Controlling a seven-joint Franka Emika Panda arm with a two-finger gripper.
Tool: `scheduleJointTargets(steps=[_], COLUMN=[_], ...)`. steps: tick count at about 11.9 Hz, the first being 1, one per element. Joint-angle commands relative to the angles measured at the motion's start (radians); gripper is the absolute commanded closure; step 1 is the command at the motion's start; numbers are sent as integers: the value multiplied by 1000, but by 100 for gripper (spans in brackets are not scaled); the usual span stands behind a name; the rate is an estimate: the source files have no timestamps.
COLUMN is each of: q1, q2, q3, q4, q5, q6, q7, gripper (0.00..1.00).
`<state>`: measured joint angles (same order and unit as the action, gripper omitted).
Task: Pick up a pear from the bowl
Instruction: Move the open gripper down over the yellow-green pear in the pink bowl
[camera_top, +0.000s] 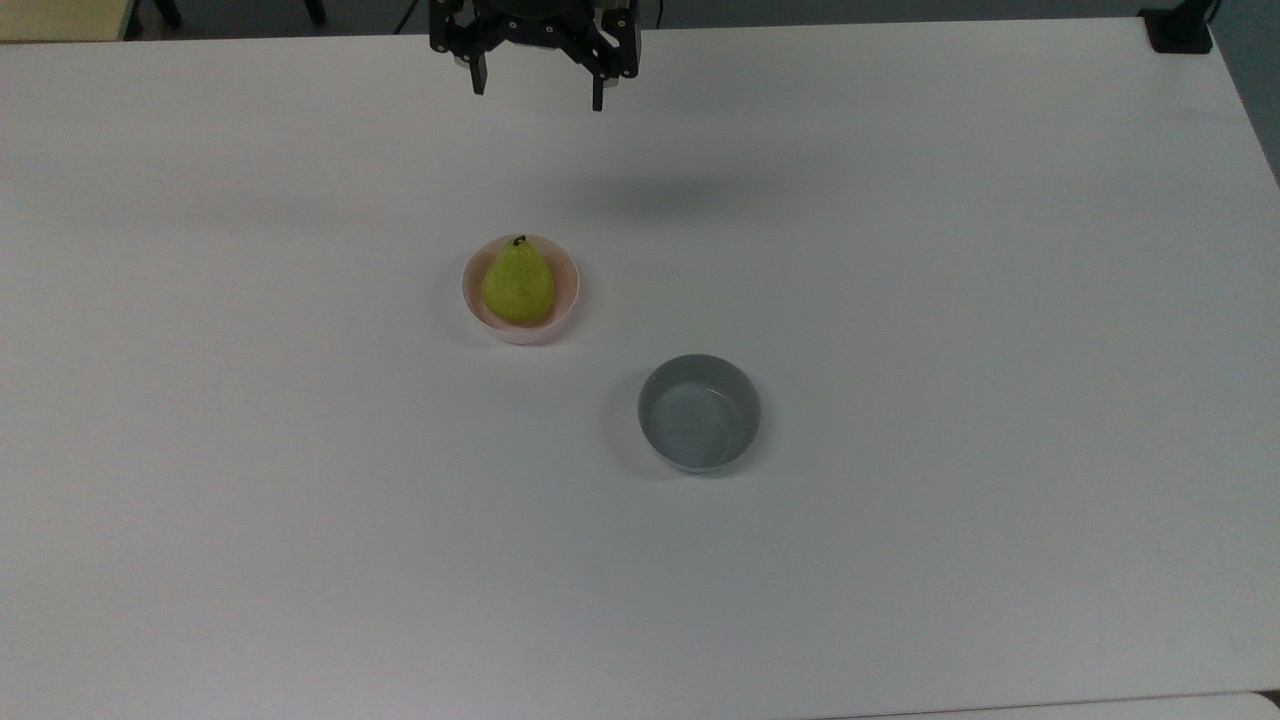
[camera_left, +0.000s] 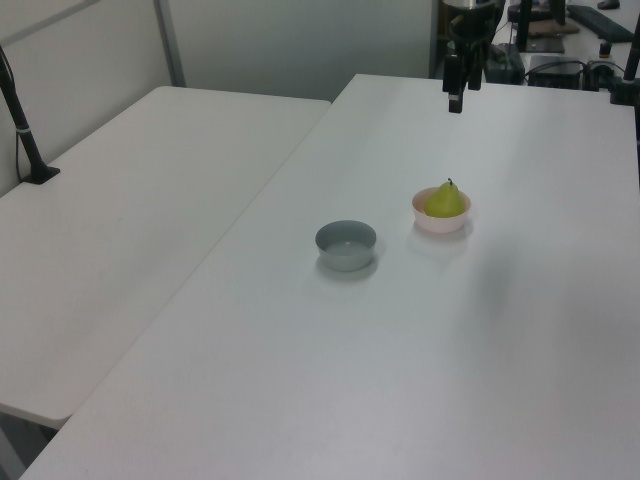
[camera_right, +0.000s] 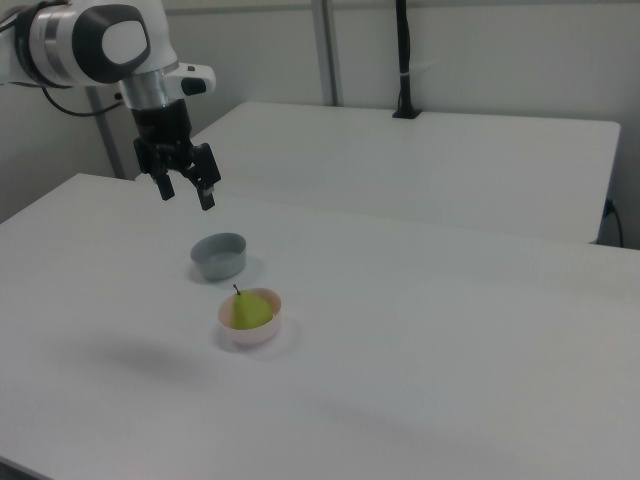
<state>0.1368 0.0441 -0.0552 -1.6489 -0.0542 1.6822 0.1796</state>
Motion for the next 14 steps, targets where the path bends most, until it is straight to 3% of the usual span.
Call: scheduleJointTargets(steps=[1, 9, 14], q1=[15, 6, -66], q2=[2, 19, 45], q3=[-21, -21, -21], q4=[3, -8, -29], q5=[8, 8, 8], q6=[-7, 63, 73], q7=[-25, -41, -253], gripper=[0, 0, 0])
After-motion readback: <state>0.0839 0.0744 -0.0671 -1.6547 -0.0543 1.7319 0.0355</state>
